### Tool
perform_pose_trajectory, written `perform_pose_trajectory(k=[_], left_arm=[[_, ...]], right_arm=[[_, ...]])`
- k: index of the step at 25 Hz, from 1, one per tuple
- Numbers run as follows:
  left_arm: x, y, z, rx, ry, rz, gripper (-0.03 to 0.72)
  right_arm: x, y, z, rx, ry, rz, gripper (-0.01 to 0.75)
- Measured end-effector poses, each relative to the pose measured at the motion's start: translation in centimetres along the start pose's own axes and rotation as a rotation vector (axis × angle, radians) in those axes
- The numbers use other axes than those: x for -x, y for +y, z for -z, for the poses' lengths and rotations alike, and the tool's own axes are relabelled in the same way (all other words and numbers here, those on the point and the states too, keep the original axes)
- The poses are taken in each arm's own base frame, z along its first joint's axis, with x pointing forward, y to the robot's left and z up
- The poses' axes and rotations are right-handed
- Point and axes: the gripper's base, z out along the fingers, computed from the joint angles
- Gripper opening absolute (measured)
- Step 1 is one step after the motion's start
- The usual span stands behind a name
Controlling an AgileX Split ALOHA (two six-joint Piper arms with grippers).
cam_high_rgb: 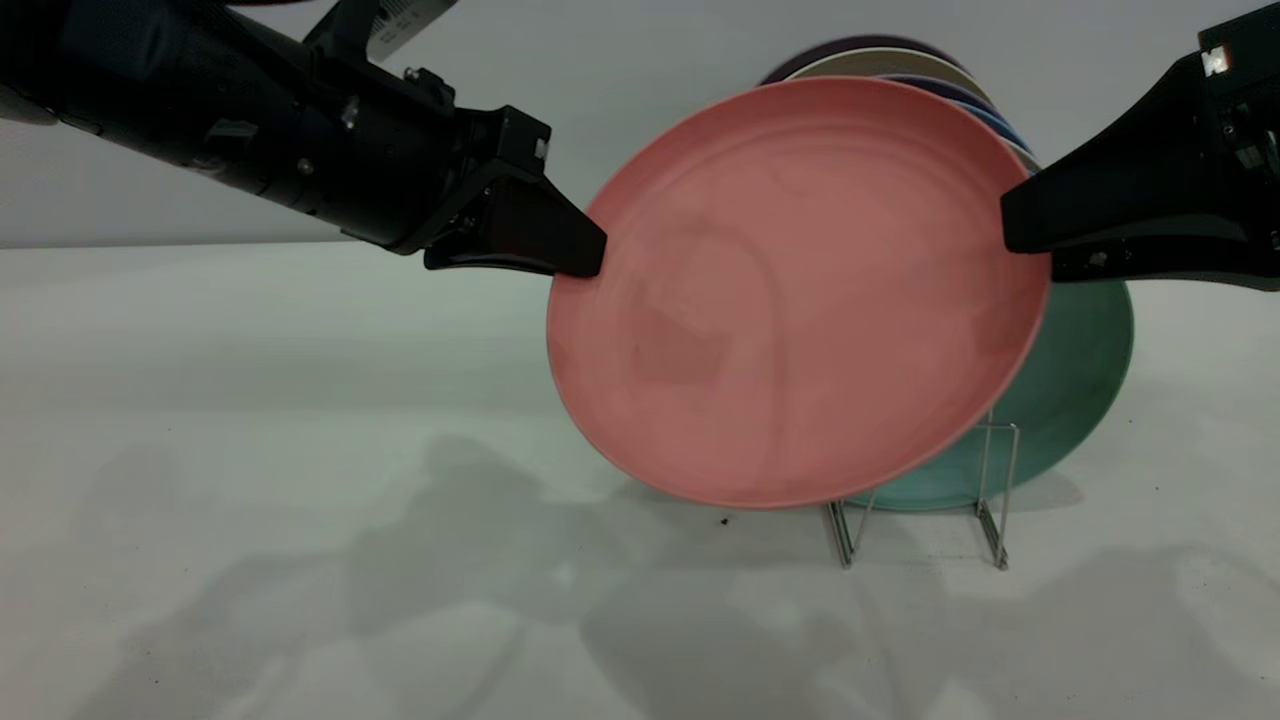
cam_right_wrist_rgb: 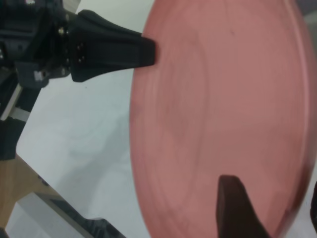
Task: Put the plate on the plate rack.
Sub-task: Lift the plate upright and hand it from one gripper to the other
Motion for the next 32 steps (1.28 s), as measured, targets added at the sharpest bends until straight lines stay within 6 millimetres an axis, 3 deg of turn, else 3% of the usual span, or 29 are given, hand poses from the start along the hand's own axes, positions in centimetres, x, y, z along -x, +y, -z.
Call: perform_pose_trajectory(k=[14, 16, 21, 28, 32], left_arm=[[-0.2, -1.9, -0.7, -0.057, 0.001, 0.003, 0.014], [-0.2, -1.9, -0.7, -0.058, 0.001, 0.003, 0.014], [-0.2, -1.8, -0.7, -0.052, -0.001, -0.003, 0.014], [-0.1, -1.6, -0.6, -0.029, -0.004, -0.011, 0.027], [-0.2, -1.8, -0.6, -0.053, -0.002, -0.008, 0.089]], right_arm=[[-0.8, -1.1, -1.3, 0.031, 0.053, -0.038, 0.375], [-0.9, -1.2, -1.5, 0.035, 0.052, -0.031, 0.339], [-0.9, -0.9, -2.2, 0.021, 0.049, 0.029, 0.14], [-1.0, -0.7, -2.7, -0.019, 0.044, 0.072, 0.136], [-1.0, -0.8, -2.8, -0.039, 0.046, 0.094, 0.109]])
